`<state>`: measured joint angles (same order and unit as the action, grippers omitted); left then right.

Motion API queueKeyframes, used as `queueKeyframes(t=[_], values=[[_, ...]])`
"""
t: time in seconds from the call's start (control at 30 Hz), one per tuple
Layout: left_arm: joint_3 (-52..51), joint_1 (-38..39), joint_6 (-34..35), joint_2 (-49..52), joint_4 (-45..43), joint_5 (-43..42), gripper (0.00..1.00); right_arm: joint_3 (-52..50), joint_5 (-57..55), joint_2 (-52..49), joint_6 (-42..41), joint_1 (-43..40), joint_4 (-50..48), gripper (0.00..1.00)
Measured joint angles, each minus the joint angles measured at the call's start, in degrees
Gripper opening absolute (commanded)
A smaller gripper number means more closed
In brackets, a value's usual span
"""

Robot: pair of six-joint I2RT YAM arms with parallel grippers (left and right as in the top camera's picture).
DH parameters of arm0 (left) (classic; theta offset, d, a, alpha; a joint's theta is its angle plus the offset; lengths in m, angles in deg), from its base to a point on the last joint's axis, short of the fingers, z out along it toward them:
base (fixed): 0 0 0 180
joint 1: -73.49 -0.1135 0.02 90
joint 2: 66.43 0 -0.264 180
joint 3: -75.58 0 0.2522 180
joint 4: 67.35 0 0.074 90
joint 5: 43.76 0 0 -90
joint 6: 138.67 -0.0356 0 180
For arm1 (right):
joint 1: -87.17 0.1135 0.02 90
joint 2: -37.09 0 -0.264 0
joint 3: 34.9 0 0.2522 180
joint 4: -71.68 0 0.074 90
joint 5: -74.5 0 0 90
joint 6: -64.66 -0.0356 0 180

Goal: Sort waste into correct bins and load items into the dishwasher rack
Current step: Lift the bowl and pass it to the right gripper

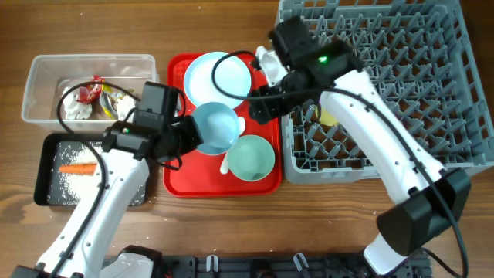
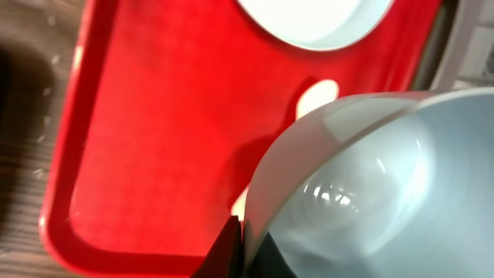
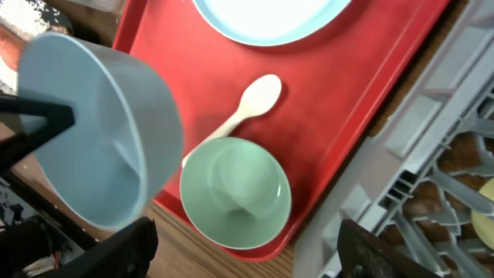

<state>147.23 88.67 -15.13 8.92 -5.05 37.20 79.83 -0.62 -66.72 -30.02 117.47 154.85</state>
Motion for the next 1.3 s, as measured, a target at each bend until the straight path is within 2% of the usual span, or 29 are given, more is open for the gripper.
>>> queueKeyframes(t=[0.47, 0.63, 0.73, 1.0, 1.07, 1.1, 1.13, 1.27, 1.3], values=[[0.0, 2.1, 0.0, 0.0, -0.6, -0.3, 0.04, -0.9, -2.1, -1.6, -1.3, 5.8, -5.3, 0.71], [0.0, 2.1, 0.0, 0.0, -0.6, -0.3, 0.04, -3.6, -2.6, -2.6, -1.5, 5.8, -8.9, 0.64], [0.0, 2.1, 0.0, 0.0, -0.6, -0.7, 0.04, -3.9, -2.8, -2.8, -1.7, 5.8, -10.4, 0.52], [0.0, 2.1, 0.0, 0.0, -0.6, -1.6, 0.04, -5.9, -4.0, -2.8, -1.7, 5.8, -13.2, 0.50], [0.0, 2.1, 0.0, 0.0, -0.6, -1.6, 0.04, -7.7, -4.1, -2.8, -1.7, 5.8, -14.4, 0.41], [0.0, 2.1, 0.0, 0.0, -0.6, -1.6, 0.04, -8.3, -4.2, -2.9, -1.7, 5.8, -14.8, 0.29], [0.0, 2.1, 0.0, 0.0, -0.6, -1.6, 0.04, -8.8, -4.2, -2.9, -1.8, 5.8, -15.1, 0.24], [0.0, 2.3, 0.0, 0.0, -0.9, -2.0, 0.04, -9.0, -3.7, -2.9, -1.8, 6.5, -15.5, 0.06], [0.0, 2.3, 0.0, 0.0, -0.9, -2.0, 0.04, -9.0, -3.5, -2.9, -1.8, 6.6, -15.5, 0.04]])
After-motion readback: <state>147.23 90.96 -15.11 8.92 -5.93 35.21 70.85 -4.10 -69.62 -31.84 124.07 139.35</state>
